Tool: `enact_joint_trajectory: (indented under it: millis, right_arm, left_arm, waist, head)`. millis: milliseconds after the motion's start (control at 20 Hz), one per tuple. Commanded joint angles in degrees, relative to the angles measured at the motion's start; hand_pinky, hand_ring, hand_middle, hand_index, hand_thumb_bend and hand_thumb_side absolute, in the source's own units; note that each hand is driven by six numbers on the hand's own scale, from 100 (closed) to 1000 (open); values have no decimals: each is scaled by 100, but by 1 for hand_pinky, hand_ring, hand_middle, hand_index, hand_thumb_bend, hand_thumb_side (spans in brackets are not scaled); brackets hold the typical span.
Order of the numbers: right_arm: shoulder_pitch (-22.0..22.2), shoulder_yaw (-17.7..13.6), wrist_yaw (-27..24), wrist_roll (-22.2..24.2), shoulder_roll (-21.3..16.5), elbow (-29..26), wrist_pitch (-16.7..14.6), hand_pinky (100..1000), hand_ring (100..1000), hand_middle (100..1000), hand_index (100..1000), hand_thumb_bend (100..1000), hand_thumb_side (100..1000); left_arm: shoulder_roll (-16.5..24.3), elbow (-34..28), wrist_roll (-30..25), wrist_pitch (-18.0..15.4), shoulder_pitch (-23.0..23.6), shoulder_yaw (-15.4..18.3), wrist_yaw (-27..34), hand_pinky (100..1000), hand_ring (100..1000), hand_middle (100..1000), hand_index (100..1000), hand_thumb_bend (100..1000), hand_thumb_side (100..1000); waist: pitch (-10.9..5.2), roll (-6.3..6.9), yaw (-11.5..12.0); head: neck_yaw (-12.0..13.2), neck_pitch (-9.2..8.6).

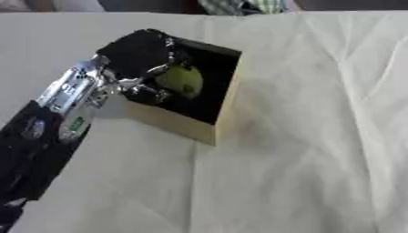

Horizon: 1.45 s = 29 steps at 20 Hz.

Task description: Pick up objects on the table and place them in the box.

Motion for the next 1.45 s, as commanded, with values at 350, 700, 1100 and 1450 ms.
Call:
enact_joint_trajectory:
  millis: [350, 700, 1100, 1450]
  right_arm:
    - [-47, -48, 34, 4, -80, -120, 5, 810, 697, 691, 765, 100, 574]
    - [-58, -54, 32, -8, -82, -120, -6, 809, 697, 690, 765, 100, 570]
    - [-95, -75, 40, -20, -65, -120, -10, 808, 696, 691, 766, 100, 564]
    - [-112, -76, 44, -15, -125, -120, -22, 807, 696, 692, 766, 100, 557]
  left_arm:
    - [79, -250, 274, 298, 4, 289, -92, 918, 906, 878, 961, 734, 501]
    - [125, -838, 1404, 722, -63, 864, 461, 857, 849, 798, 907, 708, 525]
    - [266, -1714, 2861, 1335, -15, 1602, 3406, 740, 736, 667, 843, 657, 503]
    - [695, -2501, 4066, 1516, 433, 2186, 5501, 725, 729, 664, 870, 663, 511]
  waist:
    - [-138, -6, 19]
    - [-151, -29, 48]
    - [-172, -65, 70]
    - [-210, -94, 110]
  head:
    - [-30, 3]
    - [-83, -2]
    - [-672, 29]
    - [-978, -5]
